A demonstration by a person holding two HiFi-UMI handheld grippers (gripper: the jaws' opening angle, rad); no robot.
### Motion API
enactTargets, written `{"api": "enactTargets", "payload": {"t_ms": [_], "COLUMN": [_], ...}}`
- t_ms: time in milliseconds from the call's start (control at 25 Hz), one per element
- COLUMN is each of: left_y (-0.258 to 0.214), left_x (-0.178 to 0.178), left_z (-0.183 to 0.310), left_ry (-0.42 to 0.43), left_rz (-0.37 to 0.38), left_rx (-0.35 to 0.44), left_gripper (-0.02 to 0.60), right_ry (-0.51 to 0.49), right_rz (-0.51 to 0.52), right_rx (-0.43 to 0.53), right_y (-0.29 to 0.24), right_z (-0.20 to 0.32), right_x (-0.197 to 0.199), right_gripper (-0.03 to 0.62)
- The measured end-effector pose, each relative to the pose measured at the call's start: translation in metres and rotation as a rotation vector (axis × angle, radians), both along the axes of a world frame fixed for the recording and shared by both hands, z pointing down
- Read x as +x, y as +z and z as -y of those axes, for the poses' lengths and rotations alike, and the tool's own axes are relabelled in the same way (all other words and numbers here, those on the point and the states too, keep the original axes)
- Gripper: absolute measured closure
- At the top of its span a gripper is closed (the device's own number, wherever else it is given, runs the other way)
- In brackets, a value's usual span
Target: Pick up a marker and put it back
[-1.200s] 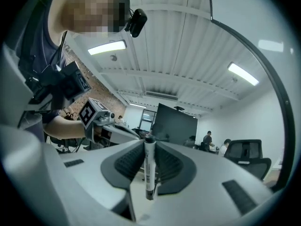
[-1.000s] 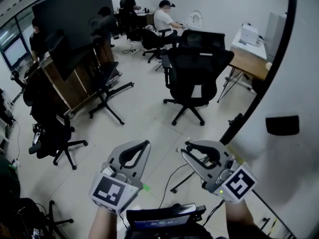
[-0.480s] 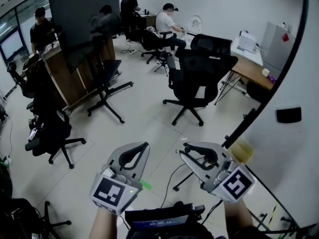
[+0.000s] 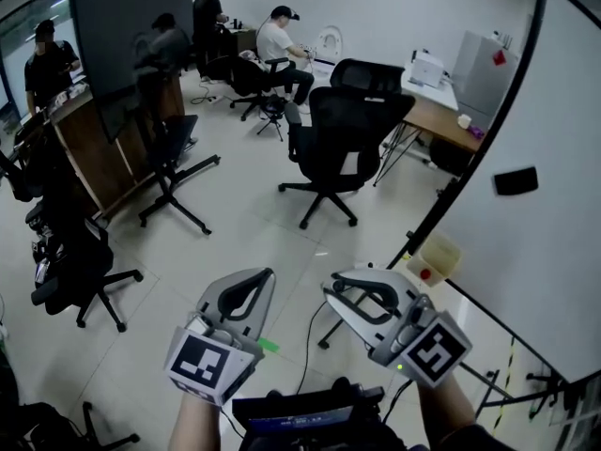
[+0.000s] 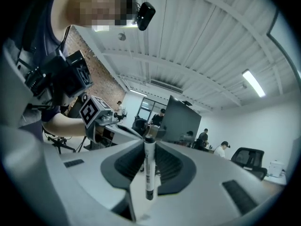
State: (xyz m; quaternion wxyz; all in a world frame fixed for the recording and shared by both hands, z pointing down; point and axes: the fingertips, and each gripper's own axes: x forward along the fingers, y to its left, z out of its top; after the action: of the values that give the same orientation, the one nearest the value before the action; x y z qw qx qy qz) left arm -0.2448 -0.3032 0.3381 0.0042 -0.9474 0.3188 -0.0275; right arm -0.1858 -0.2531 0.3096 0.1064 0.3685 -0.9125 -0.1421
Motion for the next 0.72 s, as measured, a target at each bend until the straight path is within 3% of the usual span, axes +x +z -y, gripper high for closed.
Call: {"api": "enactTargets", "payload": {"t_ms": [160,320,520,720], "left_y": [-0.004,-0.005,0.002,-0.003], "left_x": [0.029,0.066,0.135,0.205], "left_z": [-0.023,-0.046,-0.078,-0.110], "left_ry": [0.028,0.000,-0.063,-0.115], "left_rz": [0.018,0.030,0.037,0.064], "left_rx": [0.019,0.029,0.030,0.050], "left_gripper": [0.581,0.581,0.581,0.581], "right_ry": [0.006,-0.017,-0.062,-0.147], "right_rz": [0.005,0.000,-0.011,0.037], "right_rx": [0.025,0.012,-0.044,0.004], "right_y": [-0.005,0.001,0.019,0.011], "right_z": [-0.021,-0.043,-0.075,-0.107], "right_x": [0.023,0.061,0.133,0.198], "right_gripper": [0.508,0.508,0.508,0.508]}}
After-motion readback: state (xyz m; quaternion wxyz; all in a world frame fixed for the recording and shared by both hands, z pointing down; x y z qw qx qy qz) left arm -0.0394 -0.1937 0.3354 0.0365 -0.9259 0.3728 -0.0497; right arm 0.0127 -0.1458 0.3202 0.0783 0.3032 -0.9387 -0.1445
